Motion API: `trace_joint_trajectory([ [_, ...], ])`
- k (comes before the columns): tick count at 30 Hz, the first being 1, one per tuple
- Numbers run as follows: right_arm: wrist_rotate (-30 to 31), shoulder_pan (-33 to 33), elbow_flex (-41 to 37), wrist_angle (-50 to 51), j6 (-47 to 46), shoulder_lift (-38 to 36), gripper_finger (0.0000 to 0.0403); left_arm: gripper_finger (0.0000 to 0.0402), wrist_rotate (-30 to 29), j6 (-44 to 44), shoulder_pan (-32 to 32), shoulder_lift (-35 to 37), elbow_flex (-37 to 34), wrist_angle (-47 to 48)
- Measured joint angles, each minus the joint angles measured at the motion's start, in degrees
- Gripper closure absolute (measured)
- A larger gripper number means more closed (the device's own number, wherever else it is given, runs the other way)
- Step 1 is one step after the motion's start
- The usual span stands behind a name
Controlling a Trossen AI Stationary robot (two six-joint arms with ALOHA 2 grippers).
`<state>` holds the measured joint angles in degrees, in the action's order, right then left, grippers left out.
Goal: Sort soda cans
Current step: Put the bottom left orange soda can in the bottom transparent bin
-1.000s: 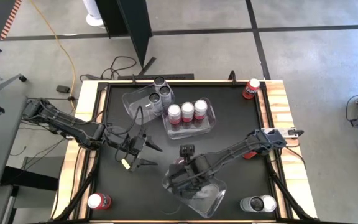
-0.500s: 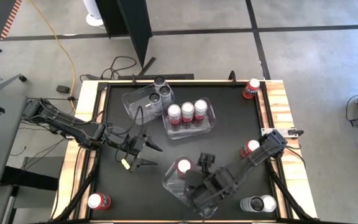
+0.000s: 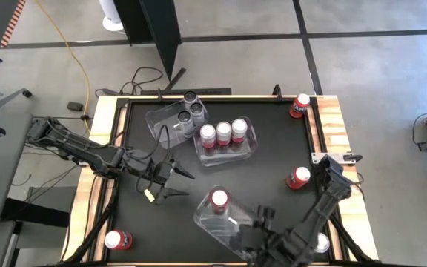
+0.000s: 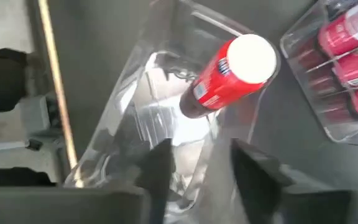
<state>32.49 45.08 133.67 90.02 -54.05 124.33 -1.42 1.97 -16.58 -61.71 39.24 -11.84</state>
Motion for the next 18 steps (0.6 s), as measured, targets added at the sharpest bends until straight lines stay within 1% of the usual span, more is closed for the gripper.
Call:
trace_joint_trajectory([
  [4,0.5,3.0,0.0,0.0,-2.6,0.0,0.0352,0.0141,-1.8,-1.3,0.0,0.0,0.0,0.0],
  [5,0.7,3.6,0.0,0.0,-3.2,0.0,0.0374,0.0141,-1.9,-1.3,0.0,0.0,0.0,0.0],
  [6,1.1,4.1,0.0,0.0,-3.6,0.0,0.0387,0.0141,-1.9,-1.3,0.0,0.0,0.0,0.2],
  [7,1.8,4.6,0.0,0.0,-4.1,0.0,0.0392,0.0141,-1.9,-1.2,0.0,0.1,0.0,0.6],
  [9,3.1,5.1,0.0,0.0,-4.9,0.0,0.039,0.0141,-2.7,-0.8,-0.1,0.9,0.2,2.4],
  [11,3.9,5.5,0.0,0.0,-4.7,0.0,0.039,0.0145,-6.8,1.4,-0.8,2.4,1.2,3.0],
  [13,4.9,5.5,0.0,0.0,-3.2,0.0,0.0395,0.0152,-11.7,1.8,-2.0,4.8,1.5,4.6],
  [15,6.2,5.6,0.0,0.0,-0.4,0.0,0.0399,0.0166,-15.8,1.3,-3.4,6.2,1.5,6.7],
  [18,7.3,5.6,0.0,0.0,4.6,0.0,0.0399,0.0204,-19.8,2.8,-4.7,6.7,1.5,10.0],
])
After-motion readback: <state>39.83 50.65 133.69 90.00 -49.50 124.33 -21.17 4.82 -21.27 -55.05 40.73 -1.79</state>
